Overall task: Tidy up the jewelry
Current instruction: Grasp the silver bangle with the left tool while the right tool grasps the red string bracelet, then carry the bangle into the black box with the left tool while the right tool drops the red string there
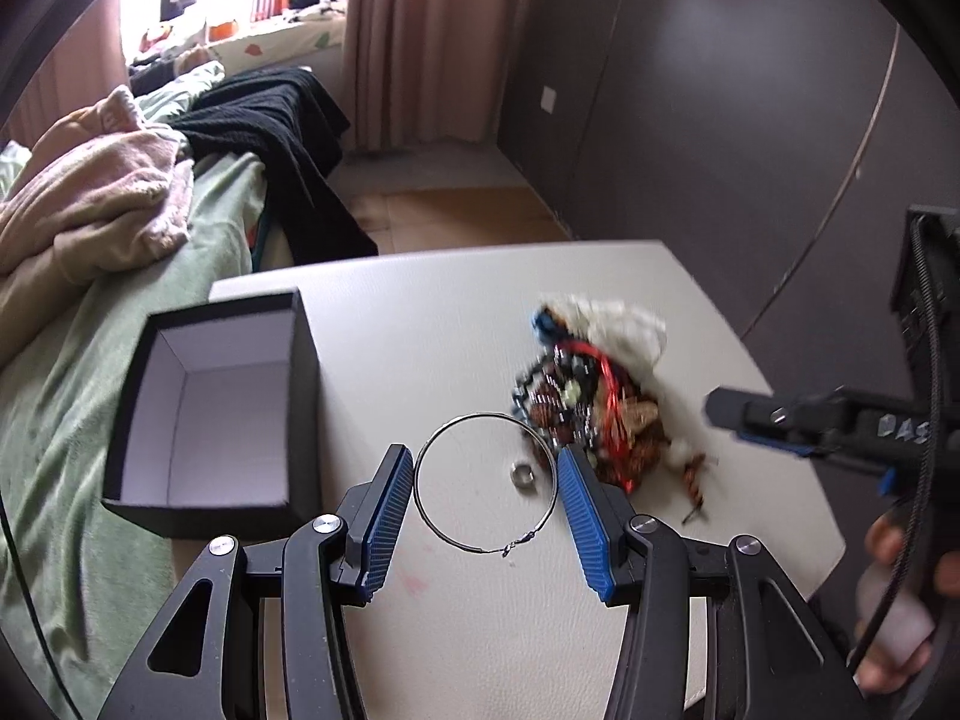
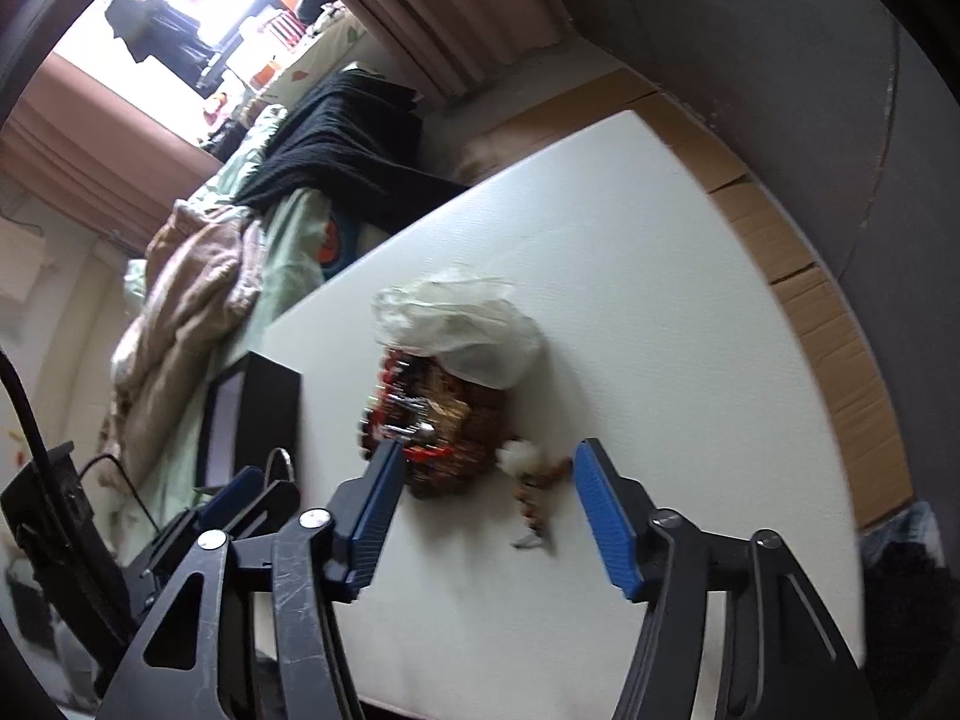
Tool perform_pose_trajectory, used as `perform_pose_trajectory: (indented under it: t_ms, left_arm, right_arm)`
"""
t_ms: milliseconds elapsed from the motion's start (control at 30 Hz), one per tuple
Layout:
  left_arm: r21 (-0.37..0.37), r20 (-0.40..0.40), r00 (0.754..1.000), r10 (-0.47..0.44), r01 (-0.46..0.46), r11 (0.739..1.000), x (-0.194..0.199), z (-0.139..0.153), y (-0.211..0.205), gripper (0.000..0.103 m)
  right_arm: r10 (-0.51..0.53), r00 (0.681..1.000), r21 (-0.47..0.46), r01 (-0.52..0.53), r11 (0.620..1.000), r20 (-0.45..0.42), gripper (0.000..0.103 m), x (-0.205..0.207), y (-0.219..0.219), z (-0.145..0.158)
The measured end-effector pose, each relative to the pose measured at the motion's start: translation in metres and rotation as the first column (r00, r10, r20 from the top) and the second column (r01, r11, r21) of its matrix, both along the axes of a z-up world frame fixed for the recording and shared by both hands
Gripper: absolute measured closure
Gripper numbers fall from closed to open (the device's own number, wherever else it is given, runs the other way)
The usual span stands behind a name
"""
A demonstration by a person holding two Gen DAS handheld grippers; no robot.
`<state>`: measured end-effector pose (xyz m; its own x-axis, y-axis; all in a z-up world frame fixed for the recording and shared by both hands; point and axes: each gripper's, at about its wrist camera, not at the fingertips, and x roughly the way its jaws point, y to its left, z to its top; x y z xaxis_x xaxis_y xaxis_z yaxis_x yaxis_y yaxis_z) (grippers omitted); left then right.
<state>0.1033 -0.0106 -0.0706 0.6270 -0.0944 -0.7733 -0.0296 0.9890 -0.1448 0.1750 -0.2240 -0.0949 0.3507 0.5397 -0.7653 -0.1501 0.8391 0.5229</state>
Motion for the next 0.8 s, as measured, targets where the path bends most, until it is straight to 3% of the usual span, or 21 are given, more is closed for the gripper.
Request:
perform_pose_trajectory:
  t_ms: [167,367,467,567,800]
  left_arm:
    - [-0.041,0.026,0.999,0.041,-0.040,0.998,0.004,0.010,0.021,0.051]
    - [-0.080,0.045,0.994,0.096,-0.092,0.993,0.008,0.015,0.048,0.051]
    - [-0.087,0.049,0.992,0.114,-0.110,0.990,0.010,0.015,0.058,0.051]
    - [-0.109,0.055,0.990,0.132,-0.125,0.986,0.012,0.018,0.071,0.051]
    - [-0.143,0.067,0.978,0.197,-0.186,0.972,0.007,0.023,0.102,0.051]
  right_arm:
    - [0.030,1.000,0.077,-0.030,0.997,-0.005,0.056,0.013,0.029,-0.003]
    - [0.059,0.998,0.067,-0.058,0.996,-0.018,0.063,0.025,0.064,-0.013]
    - [0.067,0.997,0.057,-0.064,0.996,-0.049,0.095,0.032,0.076,-0.024]
    - [0.047,0.998,0.086,-0.044,0.995,-0.041,0.096,0.034,0.072,-0.021]
    - [0.029,0.997,0.196,-0.043,0.980,0.075,0.096,0.024,0.065,0.016]
